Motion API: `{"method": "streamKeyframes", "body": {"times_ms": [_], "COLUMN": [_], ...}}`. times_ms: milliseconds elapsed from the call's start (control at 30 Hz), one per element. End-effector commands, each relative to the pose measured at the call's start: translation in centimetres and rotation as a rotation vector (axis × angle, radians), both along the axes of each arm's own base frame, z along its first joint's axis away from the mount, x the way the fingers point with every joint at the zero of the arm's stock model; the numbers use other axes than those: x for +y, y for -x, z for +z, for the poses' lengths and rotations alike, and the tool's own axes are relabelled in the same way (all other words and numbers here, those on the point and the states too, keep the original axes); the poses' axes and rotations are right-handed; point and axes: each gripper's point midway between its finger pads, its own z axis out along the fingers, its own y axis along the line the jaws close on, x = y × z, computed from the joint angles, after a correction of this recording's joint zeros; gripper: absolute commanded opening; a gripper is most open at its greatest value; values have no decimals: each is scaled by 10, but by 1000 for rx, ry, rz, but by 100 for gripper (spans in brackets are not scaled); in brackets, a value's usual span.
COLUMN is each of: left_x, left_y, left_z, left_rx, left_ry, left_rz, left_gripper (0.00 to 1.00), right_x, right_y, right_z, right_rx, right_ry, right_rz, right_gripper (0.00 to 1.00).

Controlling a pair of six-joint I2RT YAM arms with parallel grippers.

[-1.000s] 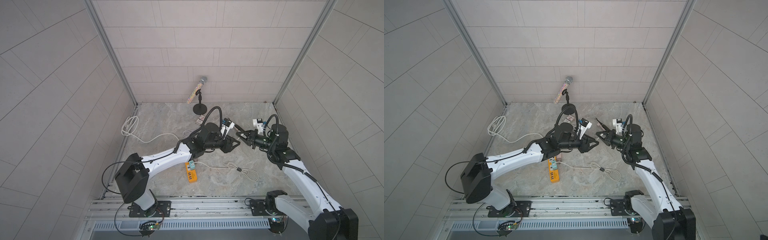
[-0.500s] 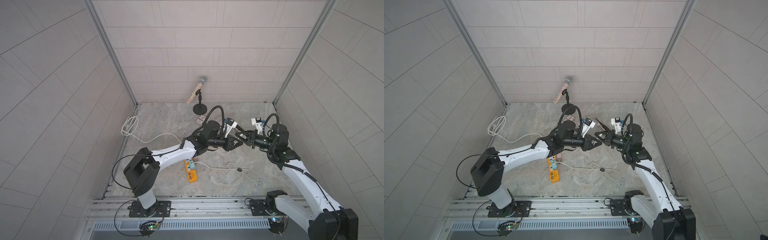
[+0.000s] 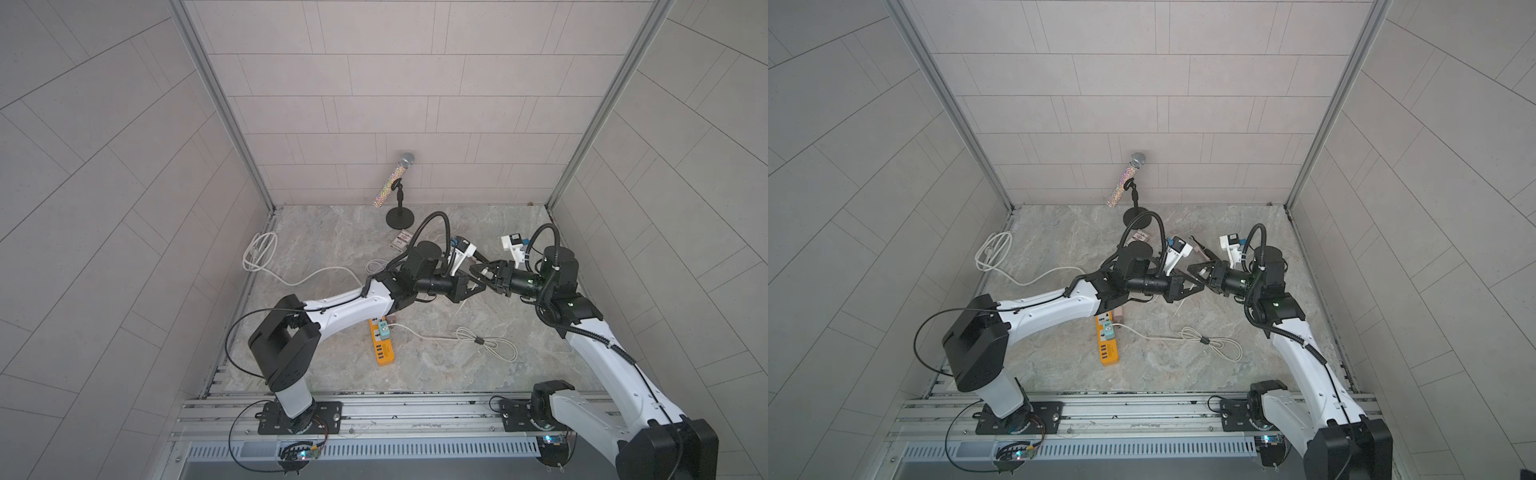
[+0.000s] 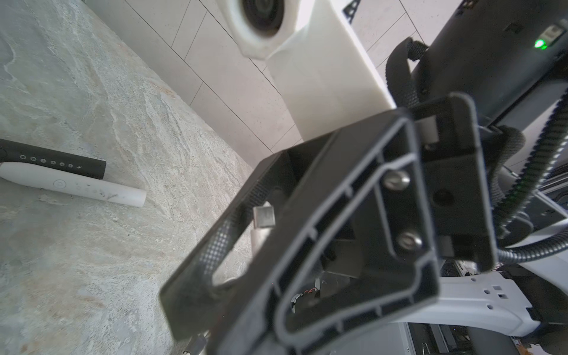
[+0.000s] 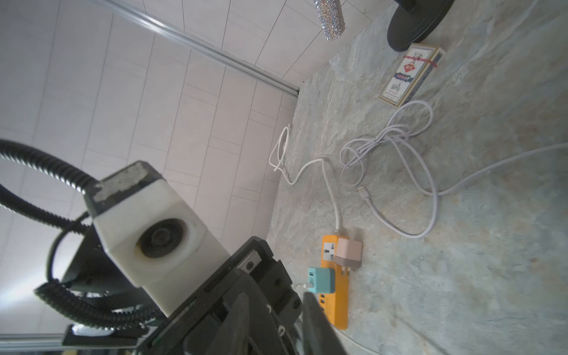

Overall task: Charge the electric toothbrush
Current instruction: Pick up the charging cable from the center of the board.

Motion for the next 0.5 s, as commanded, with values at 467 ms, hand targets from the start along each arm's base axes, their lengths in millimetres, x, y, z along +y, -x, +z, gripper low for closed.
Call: {"method": "streamKeyframes", "body": {"times_ms": [467], "left_x": [16], "left_y": [5], "left_z": [9], "left_rx": [-179], "left_ry": [-97], "left_rz": [5], "left_gripper": [0], "right_x": [-11], "right_y": [3], "right_z": [18], "right_rx": [-9], "right_ry": [46], "right_rz": [-46], "right_gripper": [32]}}
